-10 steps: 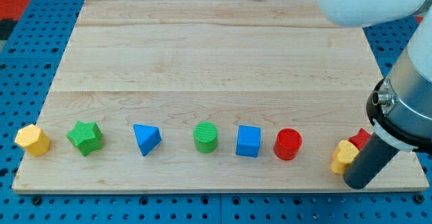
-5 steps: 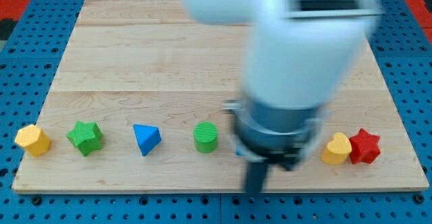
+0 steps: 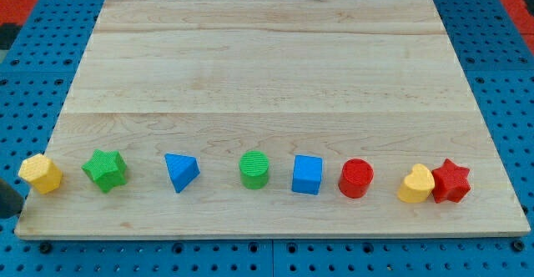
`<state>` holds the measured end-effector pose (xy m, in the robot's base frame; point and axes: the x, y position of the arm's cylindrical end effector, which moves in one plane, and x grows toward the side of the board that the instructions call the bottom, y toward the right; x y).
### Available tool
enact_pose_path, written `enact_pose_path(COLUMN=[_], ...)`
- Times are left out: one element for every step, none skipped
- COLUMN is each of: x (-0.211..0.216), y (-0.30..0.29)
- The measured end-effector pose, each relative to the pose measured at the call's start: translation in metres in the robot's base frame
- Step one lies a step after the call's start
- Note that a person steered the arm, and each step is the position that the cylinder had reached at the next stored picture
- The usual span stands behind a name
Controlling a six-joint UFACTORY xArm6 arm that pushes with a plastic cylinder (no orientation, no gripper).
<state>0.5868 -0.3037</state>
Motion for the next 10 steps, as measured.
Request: enact_pose_path(x=[-0.007,-0.014,-0.017,-0.021,-0.023,-0.017,0.021,0.031,0.031,0.031], y=[0.000,0.000,0.000,0.000,0.005,0.005,0.024,0.058,0.093,0.101])
